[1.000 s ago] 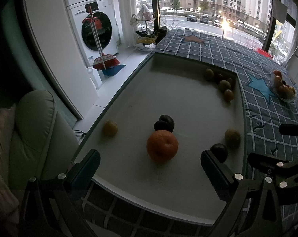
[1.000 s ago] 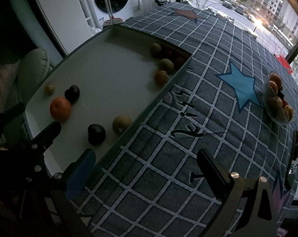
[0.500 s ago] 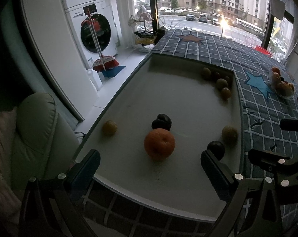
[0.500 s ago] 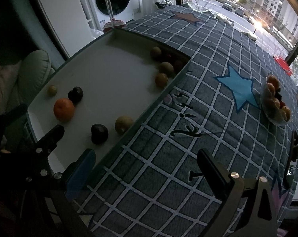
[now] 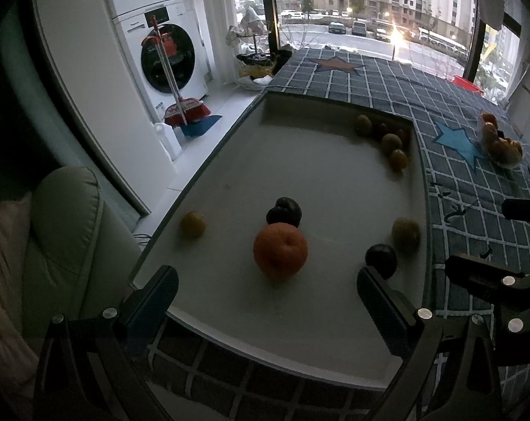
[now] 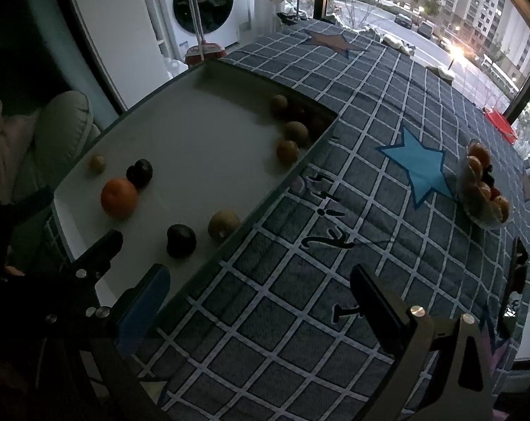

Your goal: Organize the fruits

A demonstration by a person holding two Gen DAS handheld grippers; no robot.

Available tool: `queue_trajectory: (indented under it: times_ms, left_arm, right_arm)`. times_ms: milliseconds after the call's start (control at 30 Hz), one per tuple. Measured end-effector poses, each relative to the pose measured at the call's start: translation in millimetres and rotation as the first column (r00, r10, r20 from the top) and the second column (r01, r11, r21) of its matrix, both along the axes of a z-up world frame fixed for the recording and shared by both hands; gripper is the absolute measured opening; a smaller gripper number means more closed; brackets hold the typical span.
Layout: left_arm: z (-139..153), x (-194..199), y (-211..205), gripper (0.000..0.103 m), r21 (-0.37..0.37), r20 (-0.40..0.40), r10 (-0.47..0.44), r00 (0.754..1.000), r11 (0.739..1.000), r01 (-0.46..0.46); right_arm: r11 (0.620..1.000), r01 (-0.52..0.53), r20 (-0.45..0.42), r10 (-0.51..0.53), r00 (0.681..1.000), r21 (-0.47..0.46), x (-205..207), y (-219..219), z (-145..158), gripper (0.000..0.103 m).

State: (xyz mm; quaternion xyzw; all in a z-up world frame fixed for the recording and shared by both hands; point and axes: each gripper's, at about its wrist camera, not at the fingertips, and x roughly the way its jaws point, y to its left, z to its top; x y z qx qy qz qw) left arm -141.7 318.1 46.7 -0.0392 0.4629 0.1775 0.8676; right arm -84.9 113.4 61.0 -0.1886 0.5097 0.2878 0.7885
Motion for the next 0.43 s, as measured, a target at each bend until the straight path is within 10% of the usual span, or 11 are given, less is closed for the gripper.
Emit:
queue_trajectory:
  times_ms: [433]
  left_arm:
    - [0.0,-4.3,2.2,0.102,-0.003,0.014,0.006,1.000,1.000,-0.006]
  right_arm:
    - [1.000,-0.012,0.001,0.012,1.000,0.018,-6.6,3.2,3.8,0.103]
